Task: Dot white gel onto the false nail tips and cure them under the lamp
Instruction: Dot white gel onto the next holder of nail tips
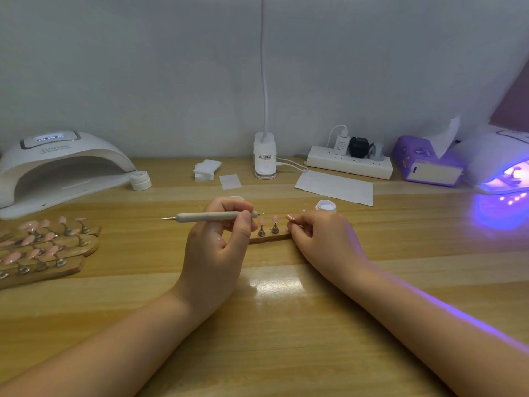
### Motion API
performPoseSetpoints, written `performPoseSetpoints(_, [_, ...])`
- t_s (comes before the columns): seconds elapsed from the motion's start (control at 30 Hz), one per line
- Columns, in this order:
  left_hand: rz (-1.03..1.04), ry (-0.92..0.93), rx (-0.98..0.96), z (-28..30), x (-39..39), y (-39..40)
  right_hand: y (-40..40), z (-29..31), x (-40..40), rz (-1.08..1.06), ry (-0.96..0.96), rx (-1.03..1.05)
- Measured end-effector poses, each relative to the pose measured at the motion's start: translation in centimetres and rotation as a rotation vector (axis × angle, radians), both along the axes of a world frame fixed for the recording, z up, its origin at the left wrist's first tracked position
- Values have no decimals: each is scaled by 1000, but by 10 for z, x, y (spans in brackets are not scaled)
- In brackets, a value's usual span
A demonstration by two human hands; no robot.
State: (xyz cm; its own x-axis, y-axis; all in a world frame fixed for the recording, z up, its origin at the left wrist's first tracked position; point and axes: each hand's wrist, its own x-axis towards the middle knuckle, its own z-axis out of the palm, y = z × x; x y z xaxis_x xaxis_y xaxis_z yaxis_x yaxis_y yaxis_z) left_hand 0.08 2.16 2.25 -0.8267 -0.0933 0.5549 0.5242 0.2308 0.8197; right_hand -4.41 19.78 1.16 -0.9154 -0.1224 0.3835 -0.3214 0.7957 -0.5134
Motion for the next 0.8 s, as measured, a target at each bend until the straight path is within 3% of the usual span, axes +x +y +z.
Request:
performPoseSetpoints(0.47, [5,-2,-12,0,-1,0,4,13,14,14,82,308])
performPoseSetpoints(0.7, [5,-24,17,1,0,-1,22,23,5,-92,297,3])
performPoseSetpoints(0.8, [-2,-30,22,0,0,-1,40,19,-12,-231,217,-69])
